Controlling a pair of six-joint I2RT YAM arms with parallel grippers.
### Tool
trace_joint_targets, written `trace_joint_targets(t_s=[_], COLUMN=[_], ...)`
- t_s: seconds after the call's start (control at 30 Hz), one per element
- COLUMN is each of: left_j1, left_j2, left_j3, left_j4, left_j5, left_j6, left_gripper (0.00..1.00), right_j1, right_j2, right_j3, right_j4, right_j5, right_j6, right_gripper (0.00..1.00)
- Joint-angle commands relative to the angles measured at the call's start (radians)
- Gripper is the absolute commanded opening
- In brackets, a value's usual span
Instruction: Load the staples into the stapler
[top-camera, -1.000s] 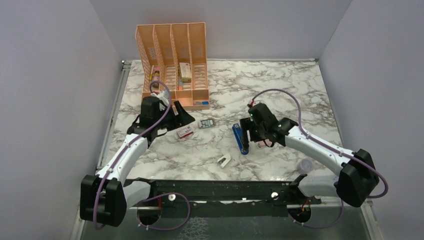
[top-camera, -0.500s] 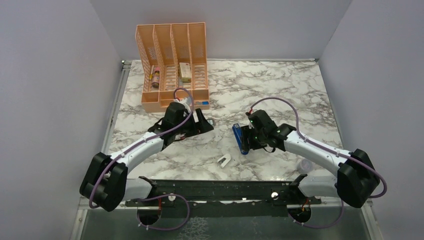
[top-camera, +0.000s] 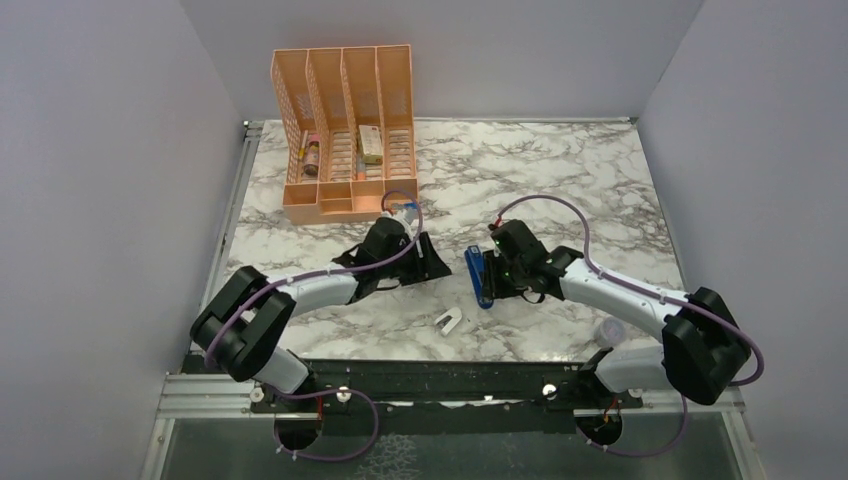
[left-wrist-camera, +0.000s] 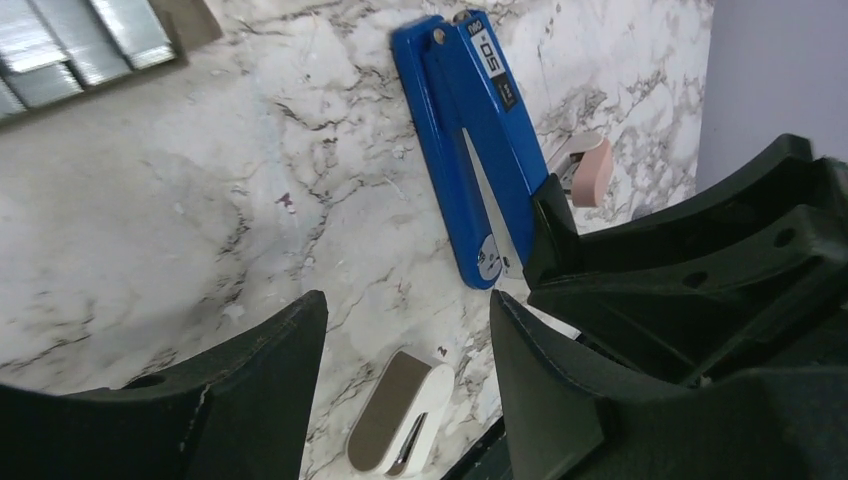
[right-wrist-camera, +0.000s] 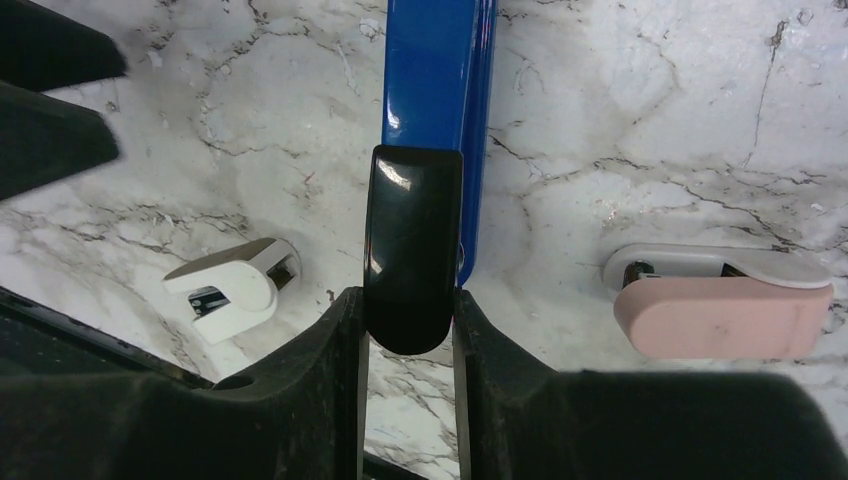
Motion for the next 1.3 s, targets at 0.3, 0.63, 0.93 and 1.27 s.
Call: trace_joint_targets(t_s=[0.3,0.63,0.93,1.27], left_j1=[-0.169,-0.176,-0.181,-0.181], left_j2=[0.24,0.319,0.38,0.403], left_j3=[0.045,0.03,0.032,0.001], left_j4=[0.268,0.413,0.453,0.453], left_j5=[-0.055,-0.007,0.073,0.04], left_j6=[-0.072,-0.165,-0.202,-0.173], left_gripper=[0.54,0.42,0.11,0.0], right_j1=[0.006,0.005,0.005,0.004], right_j2=[-0.106,-0.117,-0.104,-0.107], right_j3=[0.017,-0.006,-0.007,0.136], right_j4=[0.001,0.051,0.08,-0.038], right_j5=[0.063,0.03,0.028,0.175], right_j6=[0.242,0.285,0.288,0.209], right_gripper=[0.14,0.13,0.13,0.13])
